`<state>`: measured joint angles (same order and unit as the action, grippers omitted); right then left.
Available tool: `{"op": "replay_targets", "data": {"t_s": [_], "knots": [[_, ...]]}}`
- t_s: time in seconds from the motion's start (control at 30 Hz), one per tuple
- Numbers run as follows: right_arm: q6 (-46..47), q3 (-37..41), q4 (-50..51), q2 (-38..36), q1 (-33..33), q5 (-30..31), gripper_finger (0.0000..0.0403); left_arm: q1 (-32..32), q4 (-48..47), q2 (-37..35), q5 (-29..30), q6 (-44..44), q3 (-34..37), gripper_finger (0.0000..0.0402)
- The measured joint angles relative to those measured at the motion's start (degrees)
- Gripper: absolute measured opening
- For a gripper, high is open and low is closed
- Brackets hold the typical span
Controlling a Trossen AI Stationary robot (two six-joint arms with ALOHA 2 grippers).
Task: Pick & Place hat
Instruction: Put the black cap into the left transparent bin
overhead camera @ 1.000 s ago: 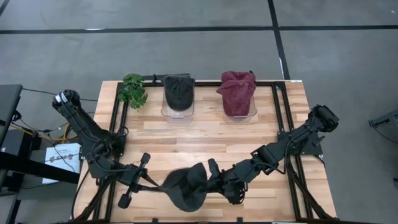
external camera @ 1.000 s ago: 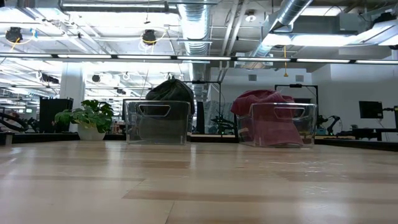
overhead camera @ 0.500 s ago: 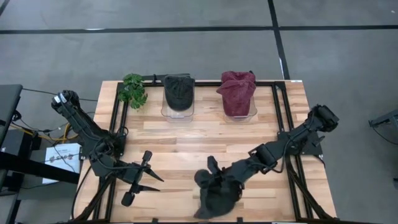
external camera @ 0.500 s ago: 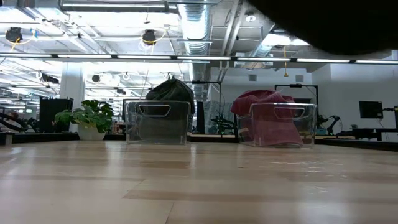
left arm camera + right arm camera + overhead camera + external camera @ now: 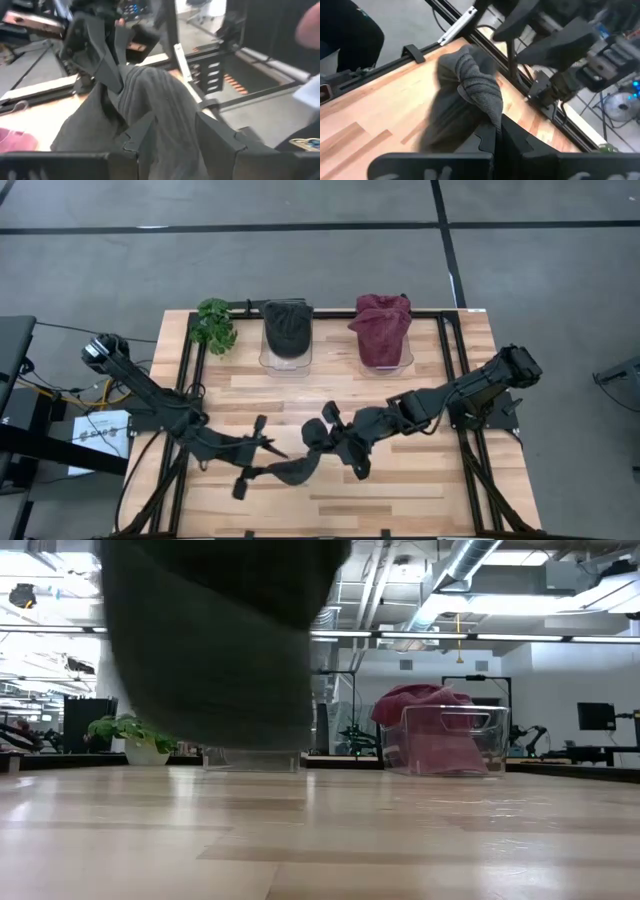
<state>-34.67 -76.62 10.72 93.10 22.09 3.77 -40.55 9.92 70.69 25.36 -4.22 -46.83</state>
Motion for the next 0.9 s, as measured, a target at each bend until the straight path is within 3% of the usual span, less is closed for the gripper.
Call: {"op": "replay_targets", "data": {"t_s": [0.23,0.4,0.77,0.9], "knots": [[1.8,0.0,1.0,0.0,-2.8,-3.7,0.0,3.7,2.1,3.4,-0.8,0.1,0.0,0.0134],[1.7,0.0,1.3,0.0,-3.4,-3.8,0.0,4.7,4.2,3.4,-5.7,0.1,0.0,0.0133],[2.0,0.0,0.6,0.0,-5.5,-3.8,0.0,8.5,6.5,3.4,-6.9,0.5,0.0,0.0133],[3.2,0.0,0.6,0.0,-6.5,-3.8,0.0,10.8,7.9,3.4,-10.9,0.8,0.0,0.0132]]}}
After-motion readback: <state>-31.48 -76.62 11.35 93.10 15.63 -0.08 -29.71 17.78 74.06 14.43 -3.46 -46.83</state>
